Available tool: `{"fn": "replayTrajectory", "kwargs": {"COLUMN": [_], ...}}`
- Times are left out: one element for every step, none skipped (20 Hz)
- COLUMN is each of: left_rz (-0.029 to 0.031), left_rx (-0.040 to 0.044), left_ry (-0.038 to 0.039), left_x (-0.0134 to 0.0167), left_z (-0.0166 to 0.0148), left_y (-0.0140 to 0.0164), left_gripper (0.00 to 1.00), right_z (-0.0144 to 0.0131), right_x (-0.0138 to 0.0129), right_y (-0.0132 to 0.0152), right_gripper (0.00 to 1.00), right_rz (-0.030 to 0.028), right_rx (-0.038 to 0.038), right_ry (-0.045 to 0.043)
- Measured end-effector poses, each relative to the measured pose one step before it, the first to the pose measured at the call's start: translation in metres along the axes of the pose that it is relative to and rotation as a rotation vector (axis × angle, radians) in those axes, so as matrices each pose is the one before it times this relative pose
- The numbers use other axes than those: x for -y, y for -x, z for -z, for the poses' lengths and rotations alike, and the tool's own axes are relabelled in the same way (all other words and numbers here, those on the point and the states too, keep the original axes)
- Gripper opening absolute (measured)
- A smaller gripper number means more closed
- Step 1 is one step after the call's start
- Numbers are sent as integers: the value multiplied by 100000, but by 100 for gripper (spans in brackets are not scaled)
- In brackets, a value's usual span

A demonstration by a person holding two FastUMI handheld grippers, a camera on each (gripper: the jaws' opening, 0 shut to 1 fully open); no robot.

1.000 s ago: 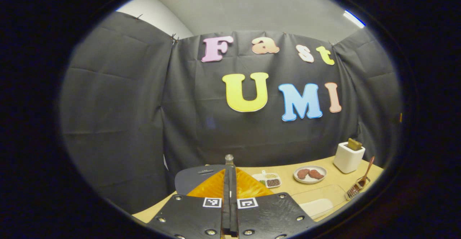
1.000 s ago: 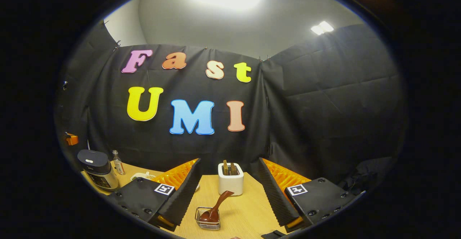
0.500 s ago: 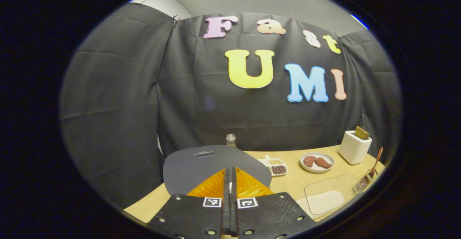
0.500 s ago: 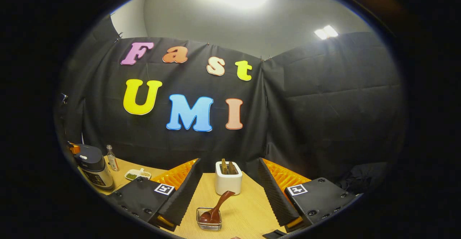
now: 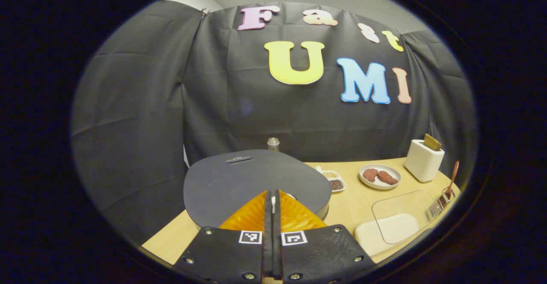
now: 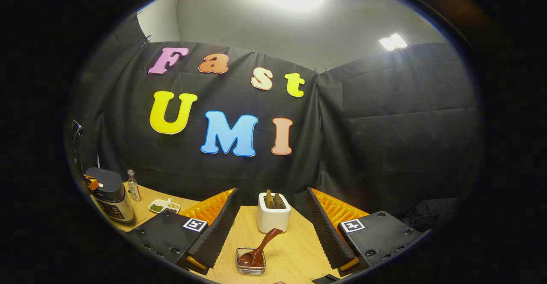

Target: Close the left gripper, press the button to open the rice cooker; take a wooden spoon from the chopstick holder with the right hand, scoop a spoonful of rice and pour it into the rice cooker, then put the wooden spoon back into the chopstick holder.

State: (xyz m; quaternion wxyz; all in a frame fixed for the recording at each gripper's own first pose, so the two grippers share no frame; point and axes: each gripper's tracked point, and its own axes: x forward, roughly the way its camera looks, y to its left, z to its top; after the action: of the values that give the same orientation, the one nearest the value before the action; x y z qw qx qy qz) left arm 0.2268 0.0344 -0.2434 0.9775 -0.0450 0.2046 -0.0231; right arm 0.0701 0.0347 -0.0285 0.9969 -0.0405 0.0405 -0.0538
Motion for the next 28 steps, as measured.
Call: {"fn": "replayTrajectory", "kwargs": {"left_rz": [468, 392, 24, -241, -422, -405, -351, -262, -304, -577, -1168, -797, -945, -903, -1125, -1109, -1477, -1616, -1523, -717, 177, 545, 55, -556, -461, 466, 409, 114], "left_rx": [-637, -389, -470, -2251, -1197, -2466, 661, 1507, 1555, 1740, 554, 3928, 3060, 3456, 2790, 3020, 3473, 3635, 3957, 1586, 798, 470, 1171, 1703, 2215, 2739, 2214, 1630], "left_ry": [2213, 1942, 89, -1619, -1818, -453, 130, -41, -807, -714, -429, -695, -1221, -1040, -165, 543, 720, 712, 617, 1133, 826, 599, 267, -136, -233, 116, 280, 45], "left_x": [-39, 23, 57, 48, 105, -50, -95, 29, 61, 90, 38, -13, -70, -203, -372, -322, -496, -449, -399, -62, -220, 61, 10, -77, -6, -17, 91, 75], "left_z": [86, 116, 174, 220, 48, 215, -474, -376, -566, -374, -336, -1394, -1170, -1610, -1501, -1620, -1566, -1764, -1701, -1193, -409, -604, -823, -804, -867, -986, -766, -740], "left_y": [1, 58, -20, -145, -87, 45, -49, 211, 240, 520, 437, 447, 313, 300, 228, 311, 250, 366, 622, 227, 1030, 630, 563, 336, 845, 1256, 1094, 932], "left_gripper": [2, 2, 2, 2, 3, 3, 2, 2, 2, 2, 5, 2, 2, 0, 2, 2, 2, 2, 0, 2, 0, 0, 0, 0, 16, 33, 49, 66], "right_z": [24, -108, 62, -48, -135, -311, -228, -278, -60, -58, -71, -54, -35, -115, 22, 18, 99, 88, 119, 108, 235, 254, 269, 215, 265, 224, 331, 590], "right_x": [-6, -96, -190, -196, -36, 4, 72, 52, 174, 130, 160, 329, 333, 280, 191, 244, 285, 255, 79, 118, 290, 140, 80, 54, -61, 17, 79, 58], "right_y": [-73, -20, 82, -11, 49, -60, 154, 147, 105, 117, 136, -16, 75, 38, 64, -32, -141, -179, -113, -193, -176, -188, -305, -247, -359, -417, -401, -519], "right_gripper": [98, 98, 97, 98, 98, 98, 98, 97, 97, 98, 98, 98, 98, 98, 98, 98, 98, 98, 98, 97, 97, 98, 98, 97, 98, 98, 98, 98], "right_rz": [-272, -498, -879, -933, -651, -457, -525, -543, -218, -512, -287, 155, 146, 85, -57, 42, 164, -181, -395, -248, -341, -320, -471, -705, -780, -592, -502, -600], "right_rx": [82, -78, -200, 23, 315, 795, 941, 744, 355, 223, 71, 179, 68, 61, 75, 51, -95, -266, -298, -458, -431, -689, -719, -631, -800, -576, -928, -1447], "right_ry": [-449, -634, -601, -194, 245, 225, -62, -53, 98, 76, 224, 62, -458, -1028, -1016, -619, -330, -460, -580, -552, -630, -726, -693, -737, -626, -609, -547, -628]}}
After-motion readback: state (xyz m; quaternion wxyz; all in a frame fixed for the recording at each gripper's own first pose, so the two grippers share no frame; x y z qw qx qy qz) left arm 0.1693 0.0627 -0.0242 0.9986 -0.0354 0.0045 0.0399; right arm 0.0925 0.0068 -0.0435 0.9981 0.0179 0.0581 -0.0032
